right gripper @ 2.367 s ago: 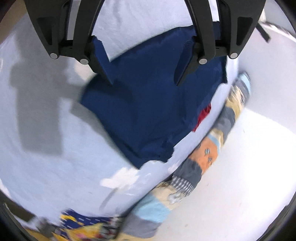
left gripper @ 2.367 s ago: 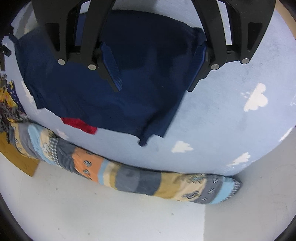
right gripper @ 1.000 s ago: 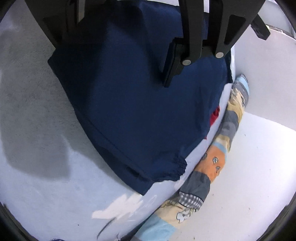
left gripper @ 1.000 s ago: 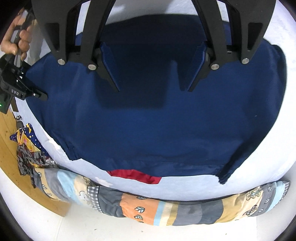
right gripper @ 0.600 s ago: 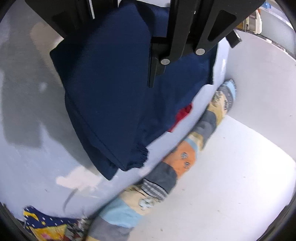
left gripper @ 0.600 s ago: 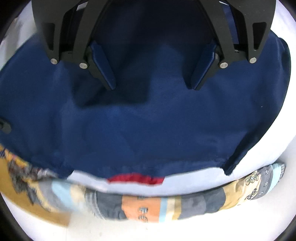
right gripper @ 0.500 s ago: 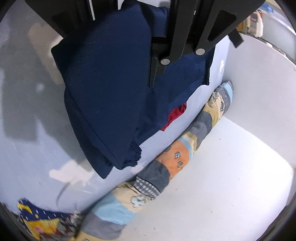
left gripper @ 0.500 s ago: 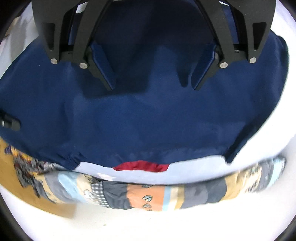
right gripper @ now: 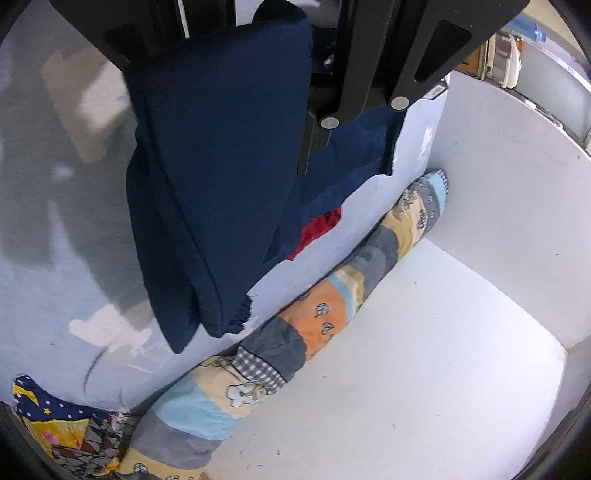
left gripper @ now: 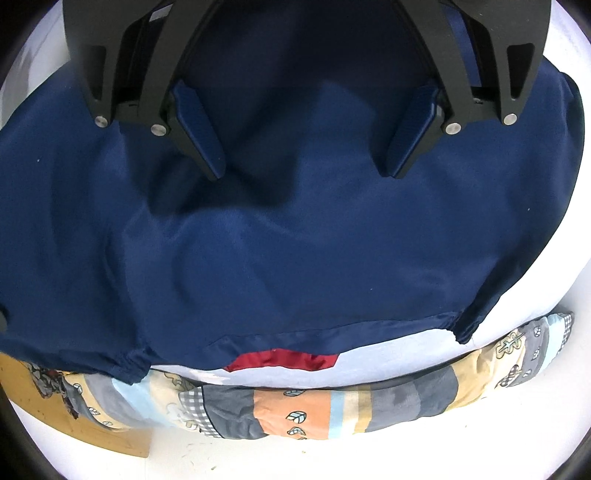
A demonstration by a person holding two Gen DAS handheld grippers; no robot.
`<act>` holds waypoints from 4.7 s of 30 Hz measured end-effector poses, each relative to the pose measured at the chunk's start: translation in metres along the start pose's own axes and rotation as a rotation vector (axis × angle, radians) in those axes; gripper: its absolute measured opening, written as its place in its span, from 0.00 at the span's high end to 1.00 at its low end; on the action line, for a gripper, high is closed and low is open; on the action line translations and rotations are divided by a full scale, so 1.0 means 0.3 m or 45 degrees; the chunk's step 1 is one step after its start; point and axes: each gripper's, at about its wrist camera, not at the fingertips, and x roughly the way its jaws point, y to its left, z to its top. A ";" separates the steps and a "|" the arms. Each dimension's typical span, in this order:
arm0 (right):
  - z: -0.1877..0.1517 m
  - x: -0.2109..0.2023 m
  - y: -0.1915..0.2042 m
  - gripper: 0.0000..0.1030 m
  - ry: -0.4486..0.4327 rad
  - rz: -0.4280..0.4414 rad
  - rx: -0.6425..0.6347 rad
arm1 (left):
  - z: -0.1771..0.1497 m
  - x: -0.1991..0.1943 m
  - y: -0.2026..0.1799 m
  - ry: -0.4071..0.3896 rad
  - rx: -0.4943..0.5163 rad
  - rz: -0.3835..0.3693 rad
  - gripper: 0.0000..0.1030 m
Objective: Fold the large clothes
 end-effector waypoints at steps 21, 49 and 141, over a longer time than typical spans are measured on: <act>-0.278 0.348 0.788 0.90 0.152 -0.307 -0.682 | 0.004 -0.391 0.806 -0.088 -0.409 0.148 0.13; -0.968 0.700 0.993 0.62 0.391 -0.546 -1.513 | -0.077 -0.379 1.120 -0.059 -0.792 0.102 0.13; -0.366 0.568 0.559 0.75 0.732 -0.162 -0.790 | 0.023 -0.014 0.597 0.252 -0.332 0.069 0.07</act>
